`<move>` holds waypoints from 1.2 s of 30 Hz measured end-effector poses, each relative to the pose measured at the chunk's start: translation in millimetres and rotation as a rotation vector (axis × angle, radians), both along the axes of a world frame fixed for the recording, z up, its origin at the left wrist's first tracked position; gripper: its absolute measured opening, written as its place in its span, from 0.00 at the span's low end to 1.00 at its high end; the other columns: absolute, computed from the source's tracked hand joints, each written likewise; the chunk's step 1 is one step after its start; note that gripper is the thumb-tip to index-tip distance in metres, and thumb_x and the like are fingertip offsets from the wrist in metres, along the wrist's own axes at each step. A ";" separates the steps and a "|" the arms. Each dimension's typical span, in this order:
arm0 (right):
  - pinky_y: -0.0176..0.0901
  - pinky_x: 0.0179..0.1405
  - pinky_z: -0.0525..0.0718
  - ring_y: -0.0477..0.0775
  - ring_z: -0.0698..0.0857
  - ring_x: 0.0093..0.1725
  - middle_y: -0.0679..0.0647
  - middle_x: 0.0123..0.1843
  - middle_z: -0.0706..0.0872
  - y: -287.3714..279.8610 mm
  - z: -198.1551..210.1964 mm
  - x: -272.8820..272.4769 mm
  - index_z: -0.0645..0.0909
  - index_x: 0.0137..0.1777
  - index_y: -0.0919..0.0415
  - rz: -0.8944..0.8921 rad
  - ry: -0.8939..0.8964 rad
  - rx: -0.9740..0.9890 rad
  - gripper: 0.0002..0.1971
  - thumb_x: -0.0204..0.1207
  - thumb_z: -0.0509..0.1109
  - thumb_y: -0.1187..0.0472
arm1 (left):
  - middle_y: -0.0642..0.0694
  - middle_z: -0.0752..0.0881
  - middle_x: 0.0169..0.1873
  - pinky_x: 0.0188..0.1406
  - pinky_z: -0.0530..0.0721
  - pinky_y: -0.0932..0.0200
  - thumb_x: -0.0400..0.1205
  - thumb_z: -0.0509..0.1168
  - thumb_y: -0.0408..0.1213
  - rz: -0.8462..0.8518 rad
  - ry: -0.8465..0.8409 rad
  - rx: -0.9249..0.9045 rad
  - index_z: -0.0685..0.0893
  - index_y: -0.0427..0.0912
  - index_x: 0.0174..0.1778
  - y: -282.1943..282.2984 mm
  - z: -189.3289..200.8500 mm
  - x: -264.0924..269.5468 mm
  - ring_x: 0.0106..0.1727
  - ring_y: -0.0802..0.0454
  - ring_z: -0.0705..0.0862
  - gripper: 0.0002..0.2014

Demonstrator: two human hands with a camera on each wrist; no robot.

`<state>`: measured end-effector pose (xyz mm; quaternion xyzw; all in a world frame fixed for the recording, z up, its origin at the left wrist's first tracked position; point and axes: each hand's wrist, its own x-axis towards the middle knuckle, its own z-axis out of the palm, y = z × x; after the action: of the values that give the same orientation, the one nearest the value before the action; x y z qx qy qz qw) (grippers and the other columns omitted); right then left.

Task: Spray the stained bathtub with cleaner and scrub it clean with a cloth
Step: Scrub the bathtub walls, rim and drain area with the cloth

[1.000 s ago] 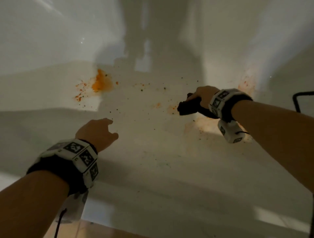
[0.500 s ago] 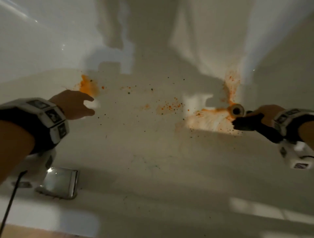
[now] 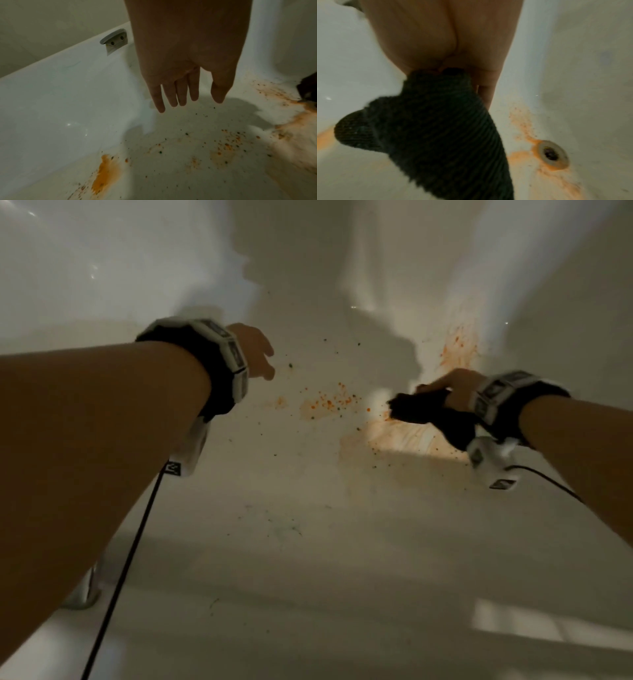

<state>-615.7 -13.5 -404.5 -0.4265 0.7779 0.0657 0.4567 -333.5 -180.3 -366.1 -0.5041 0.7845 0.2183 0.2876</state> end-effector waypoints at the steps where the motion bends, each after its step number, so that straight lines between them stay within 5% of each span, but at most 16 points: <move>1: 0.53 0.63 0.75 0.64 0.80 0.60 0.57 0.65 0.82 -6.6 -0.6 12.5 0.83 0.64 0.52 0.027 -0.027 -0.021 0.18 0.77 0.63 0.63 | 0.43 0.71 0.75 0.75 0.67 0.47 0.81 0.66 0.45 -0.011 -0.005 0.006 0.72 0.46 0.76 3.4 -3.6 -2.9 0.75 0.40 0.70 0.26; 4: 0.48 0.57 0.77 0.59 0.80 0.57 0.54 0.65 0.83 -13.7 -4.1 37.9 0.80 0.68 0.50 0.191 -0.055 -0.023 0.25 0.76 0.59 0.74 | 0.42 0.69 0.76 0.77 0.65 0.46 0.81 0.67 0.45 -0.044 -0.044 0.045 0.71 0.46 0.76 11.3 -11.4 -6.7 0.76 0.40 0.68 0.27; 9: 0.54 0.62 0.80 0.57 0.81 0.58 0.46 0.55 0.84 -8.6 -0.3 67.4 0.80 0.67 0.44 0.456 -0.171 -0.006 0.29 0.76 0.58 0.76 | 0.43 0.69 0.76 0.77 0.61 0.49 0.83 0.65 0.44 -0.086 -0.054 0.045 0.69 0.46 0.77 19.3 -2.4 -10.4 0.77 0.41 0.66 0.26; 14: 0.29 0.58 0.74 0.40 0.76 0.56 0.42 0.57 0.80 2.2 54.9 117.7 0.75 0.72 0.52 0.638 -0.588 0.070 0.25 0.78 0.62 0.73 | 0.41 0.68 0.77 0.76 0.59 0.53 0.83 0.63 0.42 -0.092 -0.199 0.054 0.69 0.43 0.77 12.6 15.7 21.5 0.78 0.42 0.64 0.25; 16: 0.24 0.53 0.74 0.42 0.77 0.56 0.42 0.55 0.79 13.0 64.7 148.2 0.73 0.74 0.55 0.743 -0.716 0.119 0.26 0.77 0.63 0.73 | 0.41 0.70 0.76 0.75 0.61 0.53 0.83 0.63 0.42 -0.056 -0.239 0.053 0.70 0.43 0.77 6.9 27.4 37.3 0.77 0.41 0.66 0.25; 18: 0.30 0.57 0.74 0.51 0.78 0.58 0.52 0.59 0.82 26.0 61.3 176.6 0.72 0.75 0.58 0.857 -0.755 0.113 0.26 0.77 0.63 0.74 | 0.41 0.70 0.76 0.75 0.61 0.54 0.84 0.63 0.42 -0.055 -0.240 0.055 0.70 0.43 0.77 2.2 37.1 50.1 0.77 0.42 0.66 0.24; 23: 0.42 0.58 0.72 0.61 0.78 0.62 0.63 0.65 0.80 17.1 27.8 215.0 0.70 0.76 0.58 0.979 -0.525 0.150 0.24 0.81 0.58 0.70 | 0.48 0.66 0.79 0.79 0.57 0.55 0.85 0.57 0.50 -0.165 -0.261 0.255 0.63 0.48 0.80 11.0 58.5 74.5 0.79 0.48 0.64 0.27; 26: 0.45 0.56 0.77 0.65 0.82 0.59 0.65 0.60 0.83 3.1 -2.5 234.0 0.75 0.72 0.61 0.972 -0.372 0.310 0.21 0.81 0.58 0.55 | 0.56 0.68 0.77 0.79 0.57 0.57 0.83 0.56 0.56 -0.230 -0.321 0.513 0.61 0.55 0.80 31.1 66.1 105.2 0.78 0.56 0.66 0.29; 28: 0.54 0.61 0.81 0.64 0.85 0.54 0.60 0.55 0.86 -0.8 -38.0 235.6 0.81 0.64 0.59 0.991 -0.365 0.258 0.42 0.65 0.47 0.29 | 0.57 0.67 0.78 0.79 0.57 0.58 0.81 0.56 0.59 -0.219 -0.399 0.619 0.60 0.57 0.80 40.4 64.3 135.5 0.78 0.57 0.65 0.31; 30: 0.59 0.62 0.80 0.62 0.85 0.55 0.54 0.58 0.86 0.7 -64.4 238.8 0.80 0.65 0.52 1.011 -0.360 0.236 0.48 0.56 0.41 0.24 | 0.57 0.64 0.79 0.80 0.57 0.57 0.80 0.57 0.62 -0.176 -0.487 0.658 0.58 0.57 0.81 48.4 58.6 163.7 0.79 0.56 0.63 0.34; 32: 0.59 0.66 0.78 0.60 0.82 0.60 0.51 0.65 0.83 -13.3 -40.5 238.7 0.77 0.70 0.46 0.815 -0.329 0.308 0.23 0.77 0.55 0.45 | 0.55 0.64 0.79 0.80 0.58 0.56 0.79 0.59 0.63 -0.198 -0.536 0.668 0.56 0.56 0.81 50.1 51.8 183.2 0.80 0.54 0.63 0.36; 34: 0.53 0.68 0.75 0.56 0.80 0.62 0.49 0.66 0.82 -31.1 -8.7 231.4 0.74 0.72 0.46 0.685 -0.452 0.206 0.24 0.80 0.60 0.68 | 0.54 0.66 0.78 0.79 0.60 0.57 0.78 0.59 0.63 -0.209 -0.566 0.697 0.56 0.54 0.82 49.8 47.2 196.2 0.79 0.53 0.65 0.38; 36: 0.41 0.62 0.75 0.47 0.79 0.57 0.46 0.63 0.81 -39.3 16.5 226.2 0.73 0.74 0.48 0.586 -0.602 0.206 0.25 0.80 0.62 0.70 | 0.54 0.68 0.77 0.78 0.61 0.57 0.78 0.61 0.62 -0.178 -0.558 0.716 0.56 0.53 0.81 45.4 44.7 202.4 0.78 0.54 0.67 0.38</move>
<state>-389.6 -52.8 -387.9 -0.5816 0.4456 0.1423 0.6655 -131.1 -134.9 -321.4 -0.3431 0.5925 0.3060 0.6615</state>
